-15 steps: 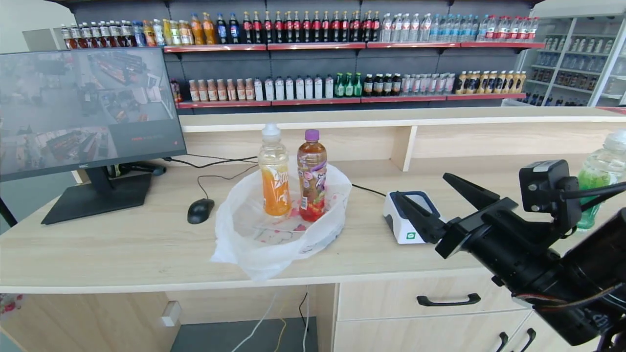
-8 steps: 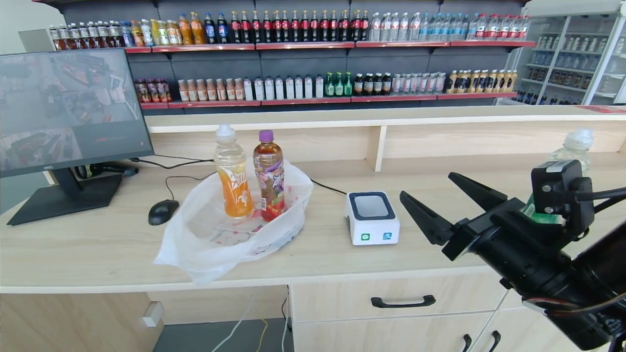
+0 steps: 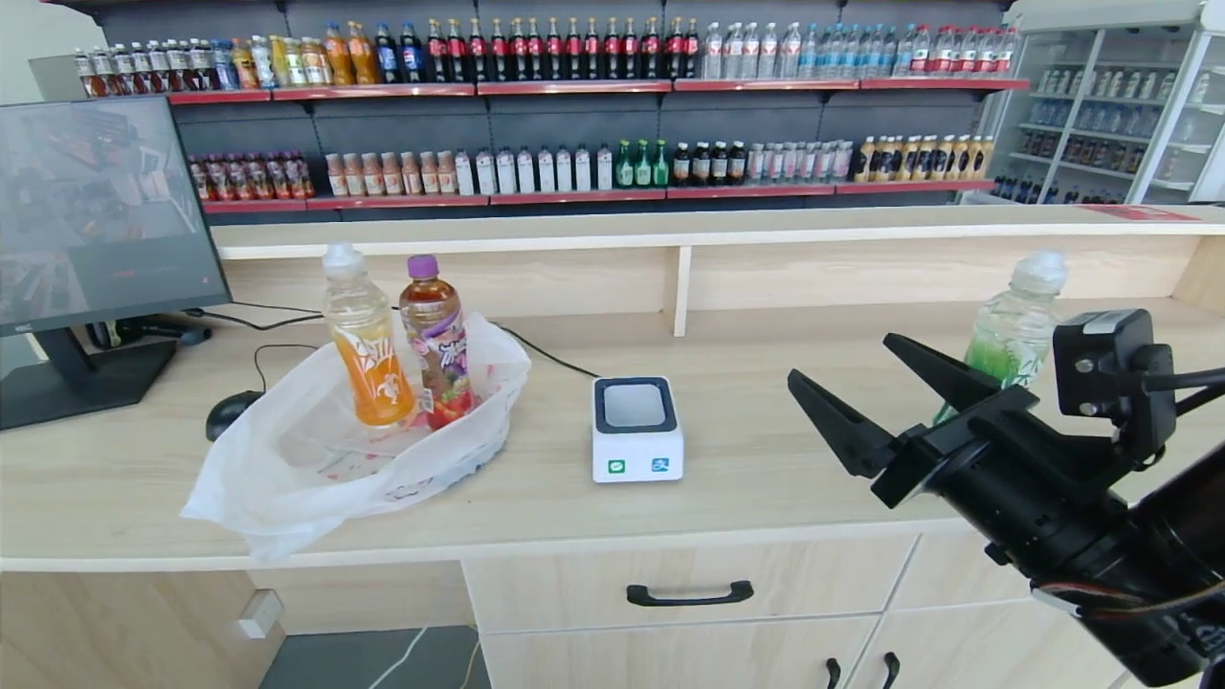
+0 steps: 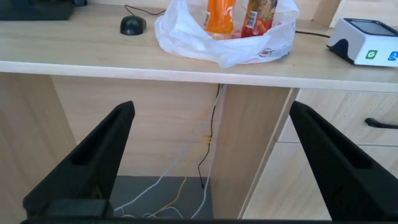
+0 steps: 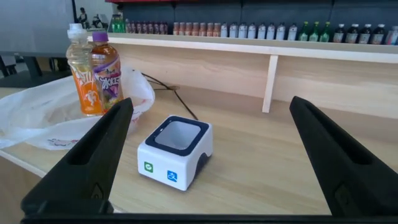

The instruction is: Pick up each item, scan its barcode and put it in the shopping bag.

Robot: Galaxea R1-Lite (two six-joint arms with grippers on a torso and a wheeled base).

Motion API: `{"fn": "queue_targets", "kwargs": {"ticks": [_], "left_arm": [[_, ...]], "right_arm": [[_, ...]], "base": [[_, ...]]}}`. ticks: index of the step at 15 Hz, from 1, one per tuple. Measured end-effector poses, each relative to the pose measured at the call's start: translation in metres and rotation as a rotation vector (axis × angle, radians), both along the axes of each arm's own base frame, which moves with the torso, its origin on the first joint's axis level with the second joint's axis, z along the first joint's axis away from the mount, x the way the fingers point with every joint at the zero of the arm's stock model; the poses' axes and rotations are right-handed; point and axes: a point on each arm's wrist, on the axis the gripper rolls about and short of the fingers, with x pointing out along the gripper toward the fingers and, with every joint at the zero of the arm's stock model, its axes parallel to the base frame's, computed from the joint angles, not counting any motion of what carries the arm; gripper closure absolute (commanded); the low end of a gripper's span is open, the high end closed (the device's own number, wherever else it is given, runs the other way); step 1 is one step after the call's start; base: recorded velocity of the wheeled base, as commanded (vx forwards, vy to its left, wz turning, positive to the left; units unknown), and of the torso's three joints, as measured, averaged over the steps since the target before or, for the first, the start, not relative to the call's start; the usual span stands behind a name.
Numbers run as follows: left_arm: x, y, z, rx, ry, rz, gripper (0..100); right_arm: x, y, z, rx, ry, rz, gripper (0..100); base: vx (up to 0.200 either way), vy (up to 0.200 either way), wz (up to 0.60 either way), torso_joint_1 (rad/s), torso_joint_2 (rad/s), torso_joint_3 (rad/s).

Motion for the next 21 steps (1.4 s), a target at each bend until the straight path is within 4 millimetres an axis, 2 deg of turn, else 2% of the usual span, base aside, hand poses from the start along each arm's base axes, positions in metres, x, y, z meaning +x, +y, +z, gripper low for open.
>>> {"fn": "queue_targets", "kwargs": {"ticks": [5, 9, 15, 18, 21], "left_arm": [[0.000, 0.000, 0.000, 0.000, 0.000, 0.000, 0], [0.000, 0.000, 0.000, -0.001, 0.000, 0.001, 0], [0.000, 0.000, 0.000, -0.003, 0.001, 0.000, 0], [0.000, 0.000, 0.000, -0.003, 0.000, 0.000, 0], [0.000, 0.000, 0.000, -0.003, -0.001, 0.001, 0]], "right_arm": [[-0.006, -0.001, -0.002, -0.005, 0.011, 0.013, 0], [-0.013, -0.003, -0.007, -0.014, 0.032, 0.025, 0], [-0.022, -0.024, -0.027, -0.060, 0.119, -0.035, 0], [-0.016, -0.035, -0.036, -0.081, 0.157, -0.098, 0], [-0.001, -0.048, -0.044, -0.119, 0.182, -0.184, 0]], "base": [[0.000, -0.200, 0.00, 0.004, 0.00, 0.003], [0.000, 0.000, 0.00, 0.000, 0.00, 0.000], [0.000, 0.000, 0.00, 0.000, 0.00, 0.000], [0.000, 0.000, 0.00, 0.000, 0.00, 0.000], [0.000, 0.000, 0.00, 0.000, 0.00, 0.000]]}}
